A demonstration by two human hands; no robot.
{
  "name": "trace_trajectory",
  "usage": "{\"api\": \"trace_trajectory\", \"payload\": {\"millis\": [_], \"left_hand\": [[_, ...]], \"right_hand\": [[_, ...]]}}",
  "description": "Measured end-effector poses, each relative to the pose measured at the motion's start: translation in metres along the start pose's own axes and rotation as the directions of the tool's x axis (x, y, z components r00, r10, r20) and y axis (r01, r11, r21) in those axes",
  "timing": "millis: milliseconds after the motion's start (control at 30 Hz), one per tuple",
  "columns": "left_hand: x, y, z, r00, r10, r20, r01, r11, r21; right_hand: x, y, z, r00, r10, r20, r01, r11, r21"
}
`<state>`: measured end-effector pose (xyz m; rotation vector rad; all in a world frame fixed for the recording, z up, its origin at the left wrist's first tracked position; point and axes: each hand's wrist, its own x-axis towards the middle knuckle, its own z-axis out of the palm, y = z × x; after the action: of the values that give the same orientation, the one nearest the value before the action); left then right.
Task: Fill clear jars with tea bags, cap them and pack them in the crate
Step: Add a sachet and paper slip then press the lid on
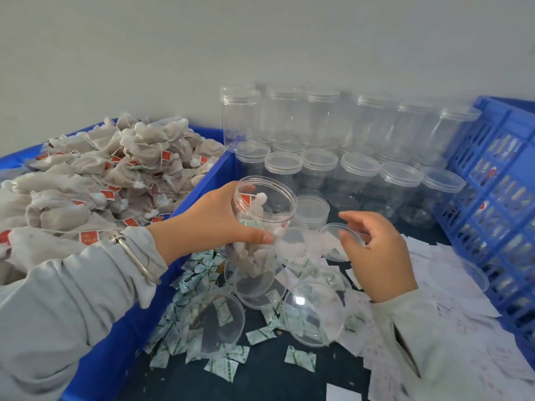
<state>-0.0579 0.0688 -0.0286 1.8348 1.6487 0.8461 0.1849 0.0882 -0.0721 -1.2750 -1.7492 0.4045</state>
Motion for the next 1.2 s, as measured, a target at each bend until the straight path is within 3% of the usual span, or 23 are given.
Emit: {"api": "trace_trajectory", "payload": {"millis": [67, 133, 267, 533, 767, 933, 1067, 1200], "left_hand": [[-0.001, 0.002, 0.001, 1.000, 0.006, 0.008, -0.006, 1.000, -0.006], [-0.002, 0.004, 0.002, 1.000, 0.002, 0.013, -0.002, 1.000, -0.019], [-0.002, 0.004, 0.003, 1.000, -0.017, 0.020, 0.018, 0.998, -0.058], [-0.002, 0.001, 0.002, 0.999, 0.002, 0.039, 0.000, 0.998, -0.069], [-0.003, 0.001, 0.004, 0.996, 0.017, 0.085, -0.009, 0.996, -0.090], [-0.002, 0.001, 0.003, 0.996, -0.003, 0.089, 0.009, 0.998, -0.060], [-0.003, 0.001, 0.004, 0.994, -0.012, 0.106, 0.023, 0.995, -0.099], [-0.004, 0.003, 0.004, 0.995, 0.007, 0.097, -0.001, 0.998, -0.069]], "right_hand": [[0.008, 0.028, -0.015, 0.973, 0.205, 0.108, -0.176, 0.957, -0.229], [0.007, 0.056, -0.018, 0.907, 0.386, 0.167, -0.271, 0.840, -0.470], [-0.010, 0.083, -0.002, 0.846, 0.504, 0.175, -0.344, 0.766, -0.544], [-0.016, 0.092, 0.008, 0.870, 0.464, 0.169, -0.273, 0.737, -0.619], [-0.016, 0.095, 0.009, 0.900, 0.435, 0.029, -0.383, 0.820, -0.426], [-0.017, 0.089, 0.009, 0.925, 0.380, -0.005, -0.364, 0.883, -0.298], [-0.017, 0.076, 0.002, 0.949, 0.246, -0.197, -0.290, 0.926, -0.241], [-0.012, 0.042, -0.011, 0.935, -0.016, -0.356, -0.076, 0.967, -0.245]]}}
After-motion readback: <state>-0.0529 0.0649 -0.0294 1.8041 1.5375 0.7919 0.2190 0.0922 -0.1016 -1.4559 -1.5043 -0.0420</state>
